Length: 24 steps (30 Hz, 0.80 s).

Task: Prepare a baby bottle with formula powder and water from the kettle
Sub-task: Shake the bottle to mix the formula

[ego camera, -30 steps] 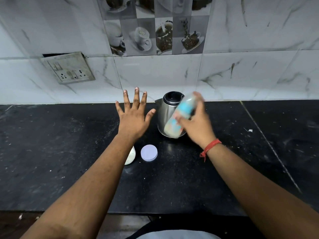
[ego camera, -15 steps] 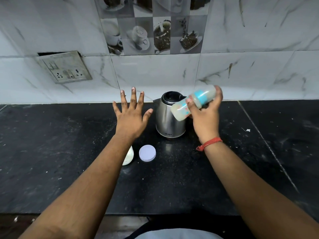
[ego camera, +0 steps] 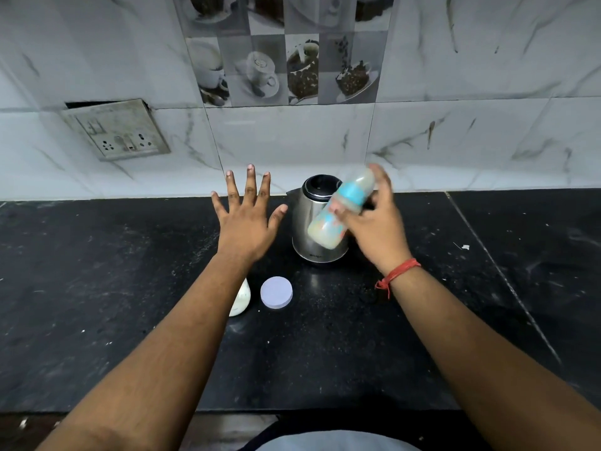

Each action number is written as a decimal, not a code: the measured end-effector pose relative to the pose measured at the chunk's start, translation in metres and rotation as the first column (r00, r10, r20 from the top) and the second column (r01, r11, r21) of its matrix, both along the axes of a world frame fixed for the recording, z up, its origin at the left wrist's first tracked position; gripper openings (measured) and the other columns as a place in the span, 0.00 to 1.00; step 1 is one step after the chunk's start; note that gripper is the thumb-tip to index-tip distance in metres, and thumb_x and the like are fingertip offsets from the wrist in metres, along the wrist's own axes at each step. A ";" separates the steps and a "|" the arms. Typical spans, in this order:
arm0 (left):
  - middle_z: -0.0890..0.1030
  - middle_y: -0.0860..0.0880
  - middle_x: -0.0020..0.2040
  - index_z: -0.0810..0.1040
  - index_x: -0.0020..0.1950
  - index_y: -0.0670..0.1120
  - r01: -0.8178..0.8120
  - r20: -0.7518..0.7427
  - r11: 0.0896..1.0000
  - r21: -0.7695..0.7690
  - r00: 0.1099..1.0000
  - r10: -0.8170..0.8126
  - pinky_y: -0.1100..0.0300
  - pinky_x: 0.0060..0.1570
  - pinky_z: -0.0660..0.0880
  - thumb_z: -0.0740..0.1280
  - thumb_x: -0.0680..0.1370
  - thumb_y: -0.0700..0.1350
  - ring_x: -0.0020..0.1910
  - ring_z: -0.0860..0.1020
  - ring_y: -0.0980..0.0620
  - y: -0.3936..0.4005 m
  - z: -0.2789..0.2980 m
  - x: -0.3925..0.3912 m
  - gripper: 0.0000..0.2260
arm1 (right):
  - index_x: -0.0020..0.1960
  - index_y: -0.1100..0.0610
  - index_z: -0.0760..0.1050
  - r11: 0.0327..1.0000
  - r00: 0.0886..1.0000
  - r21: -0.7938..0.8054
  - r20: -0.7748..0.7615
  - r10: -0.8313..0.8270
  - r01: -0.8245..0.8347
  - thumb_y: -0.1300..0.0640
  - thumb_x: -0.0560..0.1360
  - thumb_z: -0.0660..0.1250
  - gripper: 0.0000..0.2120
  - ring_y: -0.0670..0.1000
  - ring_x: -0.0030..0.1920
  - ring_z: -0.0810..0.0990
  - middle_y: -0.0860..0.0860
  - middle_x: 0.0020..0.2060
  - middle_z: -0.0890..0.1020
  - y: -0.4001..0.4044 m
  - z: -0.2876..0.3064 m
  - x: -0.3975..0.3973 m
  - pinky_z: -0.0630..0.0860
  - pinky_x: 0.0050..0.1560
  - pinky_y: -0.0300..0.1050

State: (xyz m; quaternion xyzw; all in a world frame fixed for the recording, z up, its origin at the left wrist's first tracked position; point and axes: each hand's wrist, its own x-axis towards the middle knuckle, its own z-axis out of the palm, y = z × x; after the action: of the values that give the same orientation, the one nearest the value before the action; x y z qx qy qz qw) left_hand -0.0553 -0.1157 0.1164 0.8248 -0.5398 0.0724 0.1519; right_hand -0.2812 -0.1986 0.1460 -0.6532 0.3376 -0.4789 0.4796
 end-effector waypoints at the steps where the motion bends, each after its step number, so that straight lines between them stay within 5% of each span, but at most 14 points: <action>1: 0.36 0.51 0.85 0.39 0.85 0.57 0.001 -0.003 1.000 0.000 1.000 -0.001 0.29 0.77 0.37 0.37 0.80 0.70 0.82 0.32 0.39 0.000 -0.001 0.000 0.35 | 0.72 0.33 0.61 0.993 0.988 0.005 0.103 -0.116 0.116 0.43 0.64 0.78 0.42 0.44 0.51 0.85 0.43 0.57 0.79 -0.003 0.002 -0.001 0.83 0.52 0.46; 3: 0.36 0.51 0.85 0.39 0.85 0.56 0.001 -0.003 1.000 0.001 1.000 -0.001 0.29 0.77 0.38 0.37 0.80 0.70 0.82 0.33 0.39 -0.001 -0.001 -0.001 0.35 | 0.75 0.40 0.58 0.982 0.964 -0.008 0.193 -0.181 0.186 0.46 0.68 0.78 0.42 0.45 0.53 0.84 0.44 0.59 0.78 -0.004 -0.002 0.000 0.83 0.52 0.46; 7: 0.37 0.51 0.85 0.40 0.85 0.56 0.009 -0.012 1.000 -0.004 1.000 -0.009 0.29 0.77 0.38 0.36 0.79 0.70 0.83 0.33 0.39 -0.002 -0.003 -0.001 0.36 | 0.71 0.31 0.63 0.996 0.995 -0.008 -0.052 0.086 -0.086 0.50 0.65 0.81 0.42 0.52 0.55 0.85 0.48 0.63 0.79 0.001 -0.011 0.002 0.82 0.58 0.56; 11: 0.38 0.51 0.85 0.40 0.85 0.56 0.011 -0.011 1.000 0.001 1.000 -0.011 0.29 0.77 0.38 0.35 0.79 0.70 0.83 0.34 0.38 -0.004 -0.003 -0.001 0.37 | 0.74 0.40 0.59 0.982 0.964 -0.022 0.197 -0.180 0.188 0.46 0.67 0.78 0.42 0.46 0.54 0.84 0.45 0.59 0.78 -0.005 -0.002 0.000 0.82 0.52 0.45; 15: 0.37 0.50 0.85 0.40 0.85 0.56 0.013 -0.010 1.000 0.000 1.000 -0.013 0.29 0.77 0.38 0.36 0.79 0.70 0.83 0.33 0.38 -0.007 -0.002 0.001 0.36 | 0.71 0.30 0.62 0.998 0.997 -0.043 -0.070 0.039 -0.042 0.50 0.66 0.79 0.41 0.51 0.53 0.85 0.46 0.61 0.79 -0.002 -0.007 0.000 0.83 0.57 0.57; 20: 0.37 0.51 0.85 0.40 0.85 0.56 0.012 0.002 1.000 0.008 1.000 -0.012 0.29 0.77 0.39 0.35 0.79 0.71 0.83 0.33 0.38 -0.009 -0.003 0.001 0.37 | 0.76 0.42 0.58 0.974 0.960 0.011 0.164 -0.227 0.228 0.51 0.71 0.78 0.41 0.44 0.54 0.84 0.46 0.59 0.78 -0.014 0.000 -0.005 0.82 0.58 0.53; 24: 0.37 0.51 0.85 0.40 0.85 0.56 0.021 -0.002 1.000 0.004 1.000 -0.021 0.29 0.77 0.39 0.36 0.79 0.71 0.83 0.33 0.39 -0.010 -0.007 0.004 0.36 | 0.66 0.24 0.63 0.997 0.992 0.024 -0.102 0.071 -0.069 0.45 0.63 0.80 0.40 0.52 0.56 0.85 0.49 0.62 0.79 -0.005 -0.006 -0.001 0.82 0.57 0.58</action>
State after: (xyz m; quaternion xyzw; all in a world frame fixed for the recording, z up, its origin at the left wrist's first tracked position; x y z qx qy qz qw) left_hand -0.0518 -0.1261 0.1093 0.8194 -0.5485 0.0690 0.1515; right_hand -0.2826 -0.2034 0.1404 -0.6834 0.3436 -0.4242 0.4848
